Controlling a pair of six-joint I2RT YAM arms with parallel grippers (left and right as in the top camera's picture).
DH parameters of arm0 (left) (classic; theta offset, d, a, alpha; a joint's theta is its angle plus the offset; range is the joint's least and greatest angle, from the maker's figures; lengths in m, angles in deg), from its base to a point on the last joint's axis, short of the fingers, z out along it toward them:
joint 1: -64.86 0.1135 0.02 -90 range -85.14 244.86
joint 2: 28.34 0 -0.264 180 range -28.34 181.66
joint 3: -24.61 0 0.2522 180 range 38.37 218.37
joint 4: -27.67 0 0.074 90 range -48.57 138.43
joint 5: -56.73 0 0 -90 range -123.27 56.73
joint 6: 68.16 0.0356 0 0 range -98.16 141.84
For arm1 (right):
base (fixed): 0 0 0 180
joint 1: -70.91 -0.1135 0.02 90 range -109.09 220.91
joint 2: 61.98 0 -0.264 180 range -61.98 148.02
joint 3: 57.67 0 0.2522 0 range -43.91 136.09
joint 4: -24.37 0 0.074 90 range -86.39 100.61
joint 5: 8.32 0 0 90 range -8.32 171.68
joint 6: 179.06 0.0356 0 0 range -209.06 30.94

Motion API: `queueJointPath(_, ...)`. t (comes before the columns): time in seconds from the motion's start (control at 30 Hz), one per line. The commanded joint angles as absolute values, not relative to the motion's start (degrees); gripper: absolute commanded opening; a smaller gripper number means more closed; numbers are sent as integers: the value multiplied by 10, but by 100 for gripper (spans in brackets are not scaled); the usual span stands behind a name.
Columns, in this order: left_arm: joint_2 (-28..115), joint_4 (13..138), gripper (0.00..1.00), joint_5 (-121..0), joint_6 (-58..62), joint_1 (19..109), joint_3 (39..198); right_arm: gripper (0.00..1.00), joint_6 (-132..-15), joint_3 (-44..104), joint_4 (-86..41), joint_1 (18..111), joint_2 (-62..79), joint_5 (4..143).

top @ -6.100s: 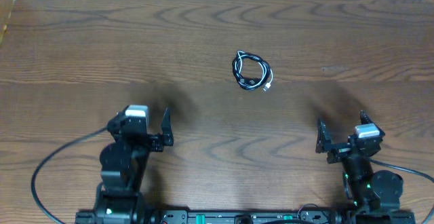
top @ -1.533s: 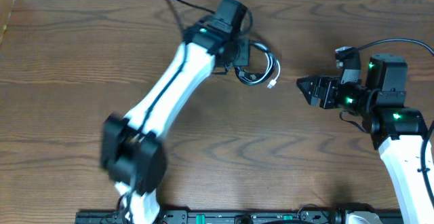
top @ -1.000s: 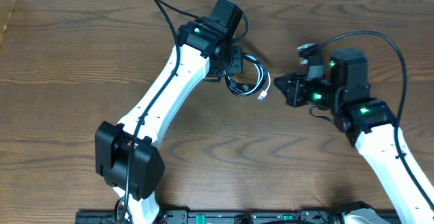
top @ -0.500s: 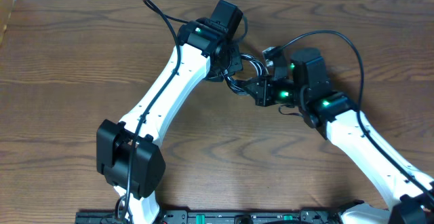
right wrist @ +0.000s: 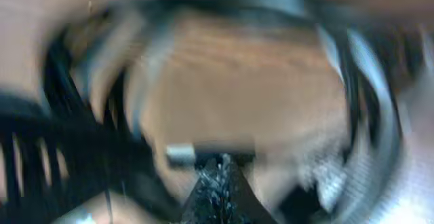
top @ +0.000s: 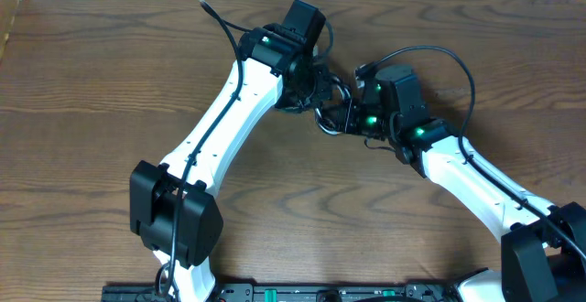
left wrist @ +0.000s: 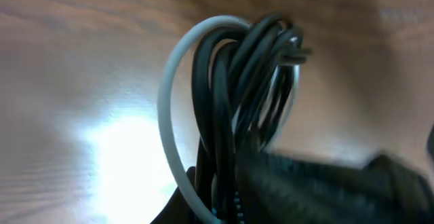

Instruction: Untangle cables

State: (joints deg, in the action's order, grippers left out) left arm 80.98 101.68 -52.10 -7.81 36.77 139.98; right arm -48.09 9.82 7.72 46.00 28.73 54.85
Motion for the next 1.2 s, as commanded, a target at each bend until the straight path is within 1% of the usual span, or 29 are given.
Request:
queueJointPath(0.0,811,1023,8,-603,-36,363,1398,1,-462,107,90,461,291,584)
queueJointPath(0.2,811,1048,7,-603,-17,363,1398,1,-462,107,96,490,291,599)
queueJointPath(0.4,811,1040,7,-610,8,363,1398,1,-476,107,101,512,286,547)
queueJointPath(0.57,811,1031,8,-557,12,363,1398,2,-491,107,96,530,245,513)
queueJointPath(0.63,811,1030,8,-541,12,363,1398,3,-498,107,71,538,221,500)
queueJointPath(0.8,811,1018,7,-536,9,364,1398,3,-518,107,-12,534,202,501)
queueJointPath(0.9,811,1012,7,-538,-1,364,1398,2,-521,107,-41,517,210,533)
queueJointPath(1.0,811,1010,8,-558,0,364,1398,1,-520,107,-44,493,224,578)
queueJointPath(1.17,811,1004,7,-628,5,364,1398,1,-502,107,-44,464,264,664)
